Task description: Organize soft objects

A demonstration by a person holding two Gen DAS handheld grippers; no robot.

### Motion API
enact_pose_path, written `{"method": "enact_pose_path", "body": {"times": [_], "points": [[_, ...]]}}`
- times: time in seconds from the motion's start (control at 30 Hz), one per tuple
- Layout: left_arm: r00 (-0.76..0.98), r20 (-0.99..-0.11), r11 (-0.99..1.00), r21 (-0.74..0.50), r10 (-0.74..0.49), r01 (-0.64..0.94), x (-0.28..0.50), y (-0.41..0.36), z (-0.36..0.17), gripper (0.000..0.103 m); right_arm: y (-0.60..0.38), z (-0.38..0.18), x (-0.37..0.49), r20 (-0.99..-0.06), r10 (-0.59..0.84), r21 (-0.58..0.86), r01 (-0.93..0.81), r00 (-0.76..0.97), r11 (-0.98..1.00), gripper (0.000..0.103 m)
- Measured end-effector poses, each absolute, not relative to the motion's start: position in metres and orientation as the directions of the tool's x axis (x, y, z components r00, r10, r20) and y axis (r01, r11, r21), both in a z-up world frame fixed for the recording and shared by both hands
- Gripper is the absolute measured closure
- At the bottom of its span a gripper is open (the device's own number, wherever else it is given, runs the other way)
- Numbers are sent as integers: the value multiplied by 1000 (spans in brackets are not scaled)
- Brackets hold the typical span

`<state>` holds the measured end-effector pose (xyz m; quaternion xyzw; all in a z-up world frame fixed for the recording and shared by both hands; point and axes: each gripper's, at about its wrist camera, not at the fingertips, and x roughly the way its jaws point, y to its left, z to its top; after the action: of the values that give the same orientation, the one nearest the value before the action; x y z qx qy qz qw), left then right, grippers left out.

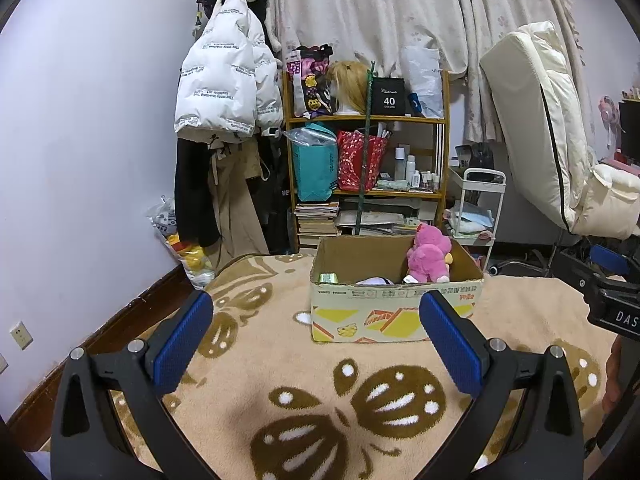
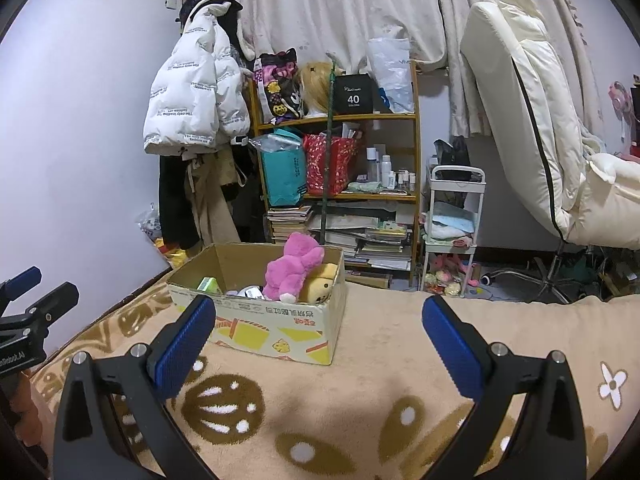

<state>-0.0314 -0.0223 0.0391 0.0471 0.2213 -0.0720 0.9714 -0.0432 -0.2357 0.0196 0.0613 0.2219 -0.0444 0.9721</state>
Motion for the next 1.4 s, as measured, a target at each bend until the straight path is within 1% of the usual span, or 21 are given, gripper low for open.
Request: {"method": "enact_pose_path", "body": {"times": [1.4], "points": [[891, -439, 984, 72, -116, 164, -29, -22, 29, 1, -241, 19, -43, -434, -58, 99, 112, 899, 989, 0]]}}
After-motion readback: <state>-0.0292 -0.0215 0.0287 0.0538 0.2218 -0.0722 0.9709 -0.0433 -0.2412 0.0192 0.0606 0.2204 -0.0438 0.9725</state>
